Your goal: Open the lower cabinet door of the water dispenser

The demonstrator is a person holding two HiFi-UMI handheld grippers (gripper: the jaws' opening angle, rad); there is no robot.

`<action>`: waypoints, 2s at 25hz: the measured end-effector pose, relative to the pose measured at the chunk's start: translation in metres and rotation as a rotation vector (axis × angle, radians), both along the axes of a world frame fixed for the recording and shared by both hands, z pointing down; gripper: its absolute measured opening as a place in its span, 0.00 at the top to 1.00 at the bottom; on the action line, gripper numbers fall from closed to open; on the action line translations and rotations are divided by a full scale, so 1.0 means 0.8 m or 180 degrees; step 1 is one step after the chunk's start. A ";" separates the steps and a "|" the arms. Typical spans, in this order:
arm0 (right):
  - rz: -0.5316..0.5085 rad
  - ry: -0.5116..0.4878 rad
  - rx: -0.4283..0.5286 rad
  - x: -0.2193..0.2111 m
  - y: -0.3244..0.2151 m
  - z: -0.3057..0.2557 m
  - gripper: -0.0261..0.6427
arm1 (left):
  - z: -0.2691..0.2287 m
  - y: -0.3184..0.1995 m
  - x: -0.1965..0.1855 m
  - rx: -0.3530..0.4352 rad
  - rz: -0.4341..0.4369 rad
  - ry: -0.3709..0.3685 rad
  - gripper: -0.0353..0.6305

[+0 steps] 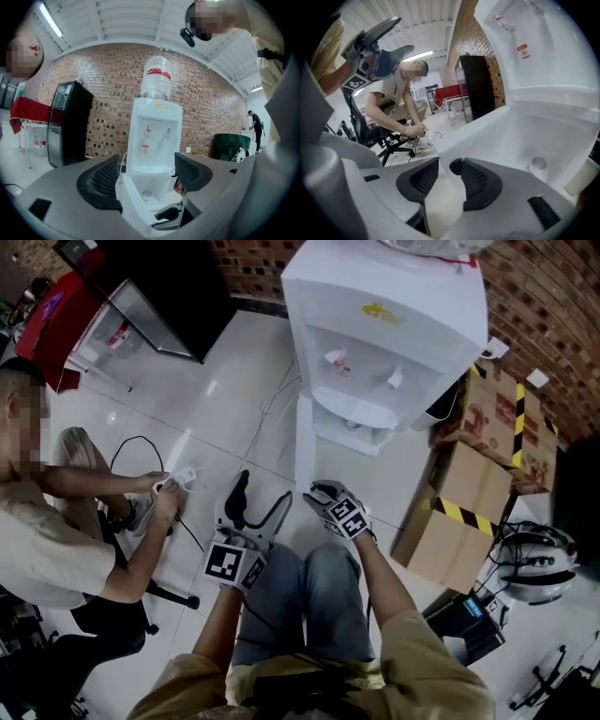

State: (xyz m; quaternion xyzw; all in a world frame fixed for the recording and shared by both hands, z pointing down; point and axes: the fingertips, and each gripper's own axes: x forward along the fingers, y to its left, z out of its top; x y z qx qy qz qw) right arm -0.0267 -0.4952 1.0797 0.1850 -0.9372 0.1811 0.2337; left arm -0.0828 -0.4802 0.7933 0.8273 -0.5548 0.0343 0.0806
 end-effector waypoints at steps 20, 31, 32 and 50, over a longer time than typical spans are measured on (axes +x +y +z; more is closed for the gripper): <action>0.2048 -0.0816 0.1057 0.187 0.055 -0.782 0.31 | -0.502 0.077 0.063 0.0080 0.0494 -0.0013 0.42; 0.2749 -0.0995 0.2105 0.281 0.133 -1.016 0.15 | -0.640 0.131 0.096 0.0653 0.0388 -0.0154 0.42; 0.2884 -0.0950 0.2155 0.291 0.140 -1.020 0.15 | -0.638 0.132 0.094 0.0628 0.0329 -0.0154 0.42; 0.3052 -0.0735 0.2145 0.296 0.161 -1.021 0.22 | -0.639 0.140 0.083 0.0478 0.0145 -0.0219 0.42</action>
